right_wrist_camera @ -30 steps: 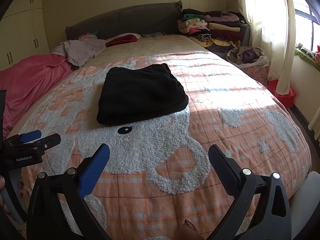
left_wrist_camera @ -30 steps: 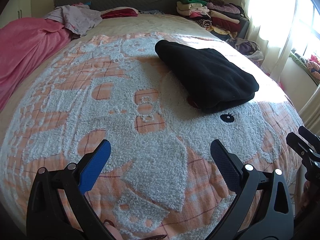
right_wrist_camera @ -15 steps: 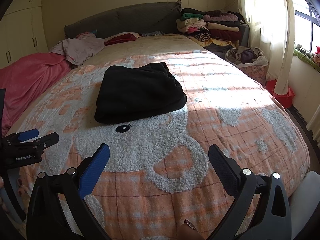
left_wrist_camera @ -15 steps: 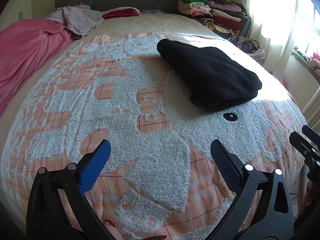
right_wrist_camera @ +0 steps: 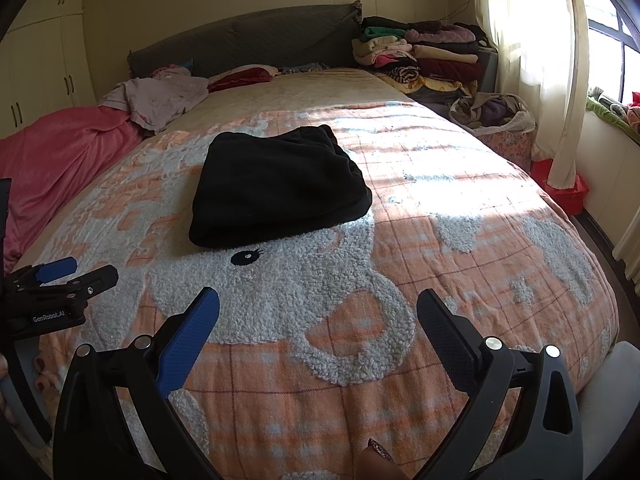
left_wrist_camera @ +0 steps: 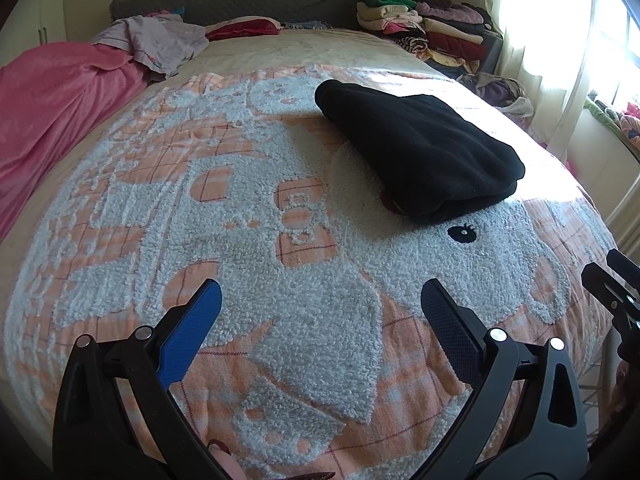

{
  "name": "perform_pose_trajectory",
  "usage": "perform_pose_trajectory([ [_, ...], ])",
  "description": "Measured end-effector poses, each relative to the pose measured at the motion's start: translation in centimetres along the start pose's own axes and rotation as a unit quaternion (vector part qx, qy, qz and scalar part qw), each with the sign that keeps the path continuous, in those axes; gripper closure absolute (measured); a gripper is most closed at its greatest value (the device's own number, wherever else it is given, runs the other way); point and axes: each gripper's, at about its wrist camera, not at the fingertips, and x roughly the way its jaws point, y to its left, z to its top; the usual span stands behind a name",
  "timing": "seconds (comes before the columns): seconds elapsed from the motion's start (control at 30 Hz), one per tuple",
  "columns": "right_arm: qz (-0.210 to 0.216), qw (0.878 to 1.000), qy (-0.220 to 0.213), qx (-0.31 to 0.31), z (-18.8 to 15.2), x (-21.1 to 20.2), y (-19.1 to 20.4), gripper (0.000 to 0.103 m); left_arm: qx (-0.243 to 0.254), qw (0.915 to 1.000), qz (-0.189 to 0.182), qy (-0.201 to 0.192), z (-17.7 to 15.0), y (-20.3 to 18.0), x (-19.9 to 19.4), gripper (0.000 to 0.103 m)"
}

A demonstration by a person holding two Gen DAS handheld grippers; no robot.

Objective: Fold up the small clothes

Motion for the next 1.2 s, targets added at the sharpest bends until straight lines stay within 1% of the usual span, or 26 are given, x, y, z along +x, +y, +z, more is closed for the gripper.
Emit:
perform_pose_trajectory([
  [0.37, 0.000, 1.000, 0.001, 0.003, 0.0, -0.1, -0.1, 0.005, 0.000, 1.0000, 0.004, -0.001, 0.1, 0.2, -0.1, 0.009],
  [0.53, -0.002, 1.000, 0.001, 0.003, -0.1, -0.2, -0.2, 0.005, 0.003, 1.0000, 0.000, -0.004, 0.1, 0.0, -0.2, 0.009],
  [0.67, -0.007, 1.000, 0.001, 0.013, -0.1, -0.2, -1.0, 0.005, 0.003, 1.0000, 0.003, -0.005, 0.1, 0.0, -0.2, 0.009],
  [0.73, -0.014, 1.000, 0.002, 0.023, -0.3, -0.2, -1.6, 0.005, -0.004, 0.9999, 0.014, -0.007, 0.2, 0.3, -0.4, 0.009],
  [0.8, -0.025, 0.999, 0.003, 0.037, -0.5, -0.2, -2.6, 0.005, -0.018, 0.9997, 0.011, -0.010, 0.3, 1.0, -0.6, 0.009],
  [0.9, -0.062, 0.996, 0.000, 0.072, -1.1, -0.7, -5.1, 0.005, -0.039, 0.9991, 0.009, -0.013, 0.6, 2.4, -0.9, 0.009],
  [0.97, -0.097, 0.990, -0.006, 0.103, -1.8, -1.4, -8.0, 0.005, -0.051, 0.9982, 0.022, -0.023, 1.2, 4.3, -1.5, 0.009],
  [1.0, -0.120, 0.985, -0.009, 0.123, -2.3, -1.9, -9.9, 0.005, -0.057, 0.9973, 0.038, -0.028, 1.6, 5.9, -1.8, 0.009],
  [1.03, -0.144, 0.979, -0.011, 0.142, -2.9, -2.4, -12.0, 0.005, -0.062, 0.9962, 0.052, -0.031, 2.0, 7.5, -1.9, 0.009],
  [1.07, -0.173, 0.971, -0.012, 0.164, -3.6, -3.0, -14.5, 0.005, -0.077, 0.9939, 0.073, -0.031, 2.5, 10.1, -2.0, 0.009],
  [1.1, -0.204, 0.962, -0.011, 0.183, -4.4, -3.6, -17.1, 0.005, -0.093, 0.9913, 0.089, -0.027, 2.9, 12.8, -2.0, 0.009],
  [1.17, -0.279, 0.933, -0.003, 0.228, -6.4, -5.0, -23.0, 0.005, -0.127, 0.9839, 0.125, -0.018, 3.4, 19.0, -2.0, 0.009],
  [1.2, -0.308, 0.918, -0.001, 0.248, -7.6, -5.6, -25.9, 0.005, -0.143, 0.9776, 0.153, -0.015, 3.5, 22.4, -2.0, 0.009],
])
